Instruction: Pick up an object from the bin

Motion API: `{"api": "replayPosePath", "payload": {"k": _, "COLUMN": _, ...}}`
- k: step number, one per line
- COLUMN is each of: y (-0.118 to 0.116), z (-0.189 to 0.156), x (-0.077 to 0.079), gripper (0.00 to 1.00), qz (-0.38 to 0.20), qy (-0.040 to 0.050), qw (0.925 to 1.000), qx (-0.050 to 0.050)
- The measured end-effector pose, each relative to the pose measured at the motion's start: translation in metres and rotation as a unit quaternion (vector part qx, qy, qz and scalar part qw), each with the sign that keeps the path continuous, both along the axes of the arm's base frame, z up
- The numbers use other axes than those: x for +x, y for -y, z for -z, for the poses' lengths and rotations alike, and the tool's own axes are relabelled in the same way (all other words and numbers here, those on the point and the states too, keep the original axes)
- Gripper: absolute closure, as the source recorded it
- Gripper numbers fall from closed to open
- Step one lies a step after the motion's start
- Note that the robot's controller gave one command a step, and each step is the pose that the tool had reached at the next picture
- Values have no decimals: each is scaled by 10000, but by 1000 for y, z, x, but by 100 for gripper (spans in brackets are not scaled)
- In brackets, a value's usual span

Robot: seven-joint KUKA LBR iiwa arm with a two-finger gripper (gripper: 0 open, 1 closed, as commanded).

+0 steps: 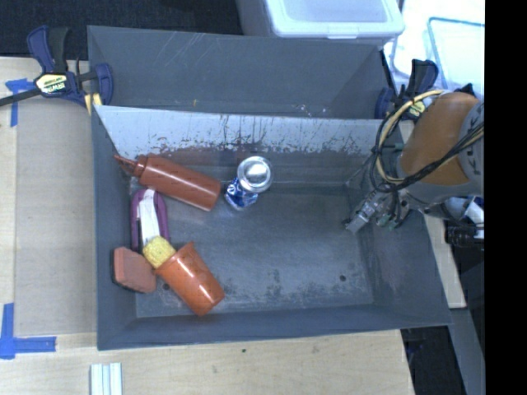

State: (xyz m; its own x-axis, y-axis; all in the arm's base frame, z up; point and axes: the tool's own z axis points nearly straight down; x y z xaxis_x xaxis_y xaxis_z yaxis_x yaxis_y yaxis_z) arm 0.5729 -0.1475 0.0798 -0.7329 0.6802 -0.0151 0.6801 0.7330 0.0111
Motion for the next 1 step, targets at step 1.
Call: {"api": "replayPosePath", "payload": {"k": 1, "y": 1, "z": -2, "x": 11, "gripper": 100, "qz": 285, "qy": 9, "qw": 9996, "qx": 42}}
